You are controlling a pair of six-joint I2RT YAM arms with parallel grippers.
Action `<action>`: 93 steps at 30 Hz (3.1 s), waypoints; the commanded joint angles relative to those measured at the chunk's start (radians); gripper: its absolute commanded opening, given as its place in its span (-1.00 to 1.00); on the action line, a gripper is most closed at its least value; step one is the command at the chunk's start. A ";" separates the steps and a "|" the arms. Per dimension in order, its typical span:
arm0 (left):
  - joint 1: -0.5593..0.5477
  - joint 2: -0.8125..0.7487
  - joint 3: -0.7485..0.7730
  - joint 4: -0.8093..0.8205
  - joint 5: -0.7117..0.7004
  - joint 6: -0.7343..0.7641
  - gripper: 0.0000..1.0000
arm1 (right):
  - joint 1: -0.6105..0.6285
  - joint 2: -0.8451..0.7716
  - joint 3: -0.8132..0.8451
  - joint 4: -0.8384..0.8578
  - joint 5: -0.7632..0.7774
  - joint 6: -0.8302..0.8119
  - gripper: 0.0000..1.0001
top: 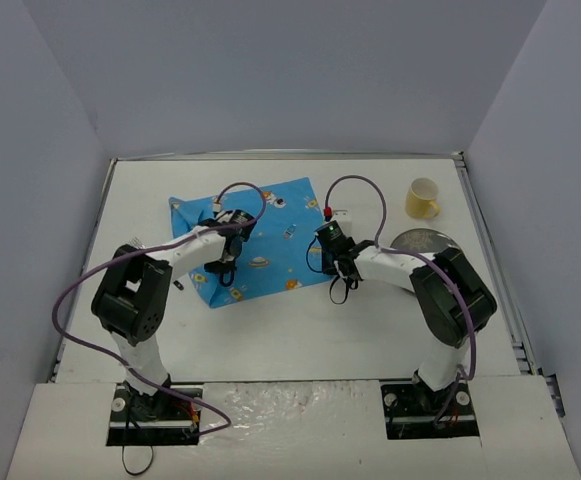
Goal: Set the dinner table for one person
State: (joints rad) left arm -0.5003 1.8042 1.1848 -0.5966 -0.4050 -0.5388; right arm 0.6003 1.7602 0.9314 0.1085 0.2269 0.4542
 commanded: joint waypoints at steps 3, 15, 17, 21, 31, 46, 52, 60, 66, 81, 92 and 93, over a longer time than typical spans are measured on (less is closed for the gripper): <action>0.146 -0.251 0.153 -0.065 0.042 0.012 -1.00 | -0.073 -0.180 0.121 -0.183 0.082 -0.060 -1.00; 0.321 -0.458 0.404 -0.078 0.234 0.007 -1.00 | -0.218 -0.391 0.434 -0.373 0.087 -0.160 -1.00; 0.331 -0.436 0.454 -0.074 0.271 -0.001 -1.00 | -0.226 -0.368 0.496 -0.382 0.075 -0.165 -1.00; 0.339 -0.340 0.601 -0.072 0.329 -0.013 -1.00 | -0.249 -0.289 0.621 -0.387 0.042 -0.174 -1.00; 0.392 0.017 1.129 -0.145 0.459 -0.010 -1.00 | -0.328 0.025 1.046 -0.388 -0.094 -0.234 -1.00; 0.442 -0.296 0.617 0.436 0.618 0.054 -1.00 | -0.339 -0.220 0.675 0.029 -0.158 -0.303 -1.00; 0.440 -0.428 0.033 0.641 0.535 -0.104 -1.00 | -0.339 -0.300 0.253 0.169 -0.169 -0.238 -1.00; 0.439 -0.365 -0.347 0.694 0.541 -0.269 -0.77 | -0.324 -0.232 -0.071 0.214 -0.216 -0.064 -1.00; 0.437 -0.438 -0.439 0.595 0.493 -0.292 -0.55 | -0.316 -0.246 -0.176 0.197 -0.216 -0.022 -0.92; 0.281 -0.353 -0.023 0.224 0.298 -0.018 0.84 | -0.297 -0.376 -0.006 0.018 -0.260 -0.122 0.97; 0.183 0.088 0.318 0.204 0.235 0.066 0.87 | -0.267 -0.167 0.138 0.036 -0.255 -0.155 0.97; 0.183 0.112 0.349 0.197 0.233 0.069 0.88 | -0.267 -0.134 0.151 0.043 -0.247 -0.154 0.96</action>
State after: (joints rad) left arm -0.3384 1.8477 1.4340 -0.3676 -0.1200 -0.5177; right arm 0.3238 1.5196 1.0211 0.1219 -0.0347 0.3191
